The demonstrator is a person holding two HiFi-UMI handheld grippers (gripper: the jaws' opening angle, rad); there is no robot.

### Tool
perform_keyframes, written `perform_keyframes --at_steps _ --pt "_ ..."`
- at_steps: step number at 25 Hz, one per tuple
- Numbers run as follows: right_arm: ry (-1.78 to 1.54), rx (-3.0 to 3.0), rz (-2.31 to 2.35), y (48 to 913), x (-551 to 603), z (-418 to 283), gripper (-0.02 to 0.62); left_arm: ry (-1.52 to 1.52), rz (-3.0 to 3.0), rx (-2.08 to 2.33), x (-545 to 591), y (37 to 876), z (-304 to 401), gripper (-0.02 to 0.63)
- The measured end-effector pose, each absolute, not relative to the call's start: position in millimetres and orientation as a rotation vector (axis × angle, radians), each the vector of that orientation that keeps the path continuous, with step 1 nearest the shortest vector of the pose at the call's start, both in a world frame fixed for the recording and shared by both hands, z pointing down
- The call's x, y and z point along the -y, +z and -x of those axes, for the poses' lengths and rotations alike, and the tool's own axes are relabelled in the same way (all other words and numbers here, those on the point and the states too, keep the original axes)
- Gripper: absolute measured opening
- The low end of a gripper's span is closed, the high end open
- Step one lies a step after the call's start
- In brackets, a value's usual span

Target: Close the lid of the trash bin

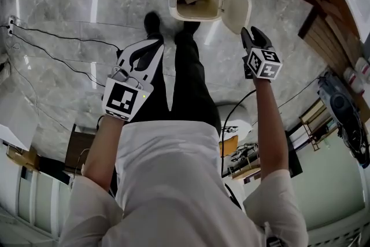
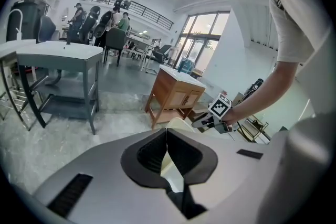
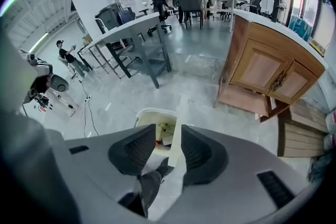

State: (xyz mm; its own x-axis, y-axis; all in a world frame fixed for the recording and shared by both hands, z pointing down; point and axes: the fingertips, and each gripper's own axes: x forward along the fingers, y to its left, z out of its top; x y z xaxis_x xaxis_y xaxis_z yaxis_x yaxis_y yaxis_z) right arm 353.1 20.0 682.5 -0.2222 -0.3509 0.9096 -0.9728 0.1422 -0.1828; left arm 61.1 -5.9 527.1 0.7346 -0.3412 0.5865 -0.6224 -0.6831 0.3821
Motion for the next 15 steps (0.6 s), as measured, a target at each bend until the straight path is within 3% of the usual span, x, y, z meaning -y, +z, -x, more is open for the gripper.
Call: perform_keyframes --at_steps 15 --pt "1.095 1.706 -1.233 716 -30 -337 0.181 0.633 -2.291 0.788 -15 557 -54 0.018"
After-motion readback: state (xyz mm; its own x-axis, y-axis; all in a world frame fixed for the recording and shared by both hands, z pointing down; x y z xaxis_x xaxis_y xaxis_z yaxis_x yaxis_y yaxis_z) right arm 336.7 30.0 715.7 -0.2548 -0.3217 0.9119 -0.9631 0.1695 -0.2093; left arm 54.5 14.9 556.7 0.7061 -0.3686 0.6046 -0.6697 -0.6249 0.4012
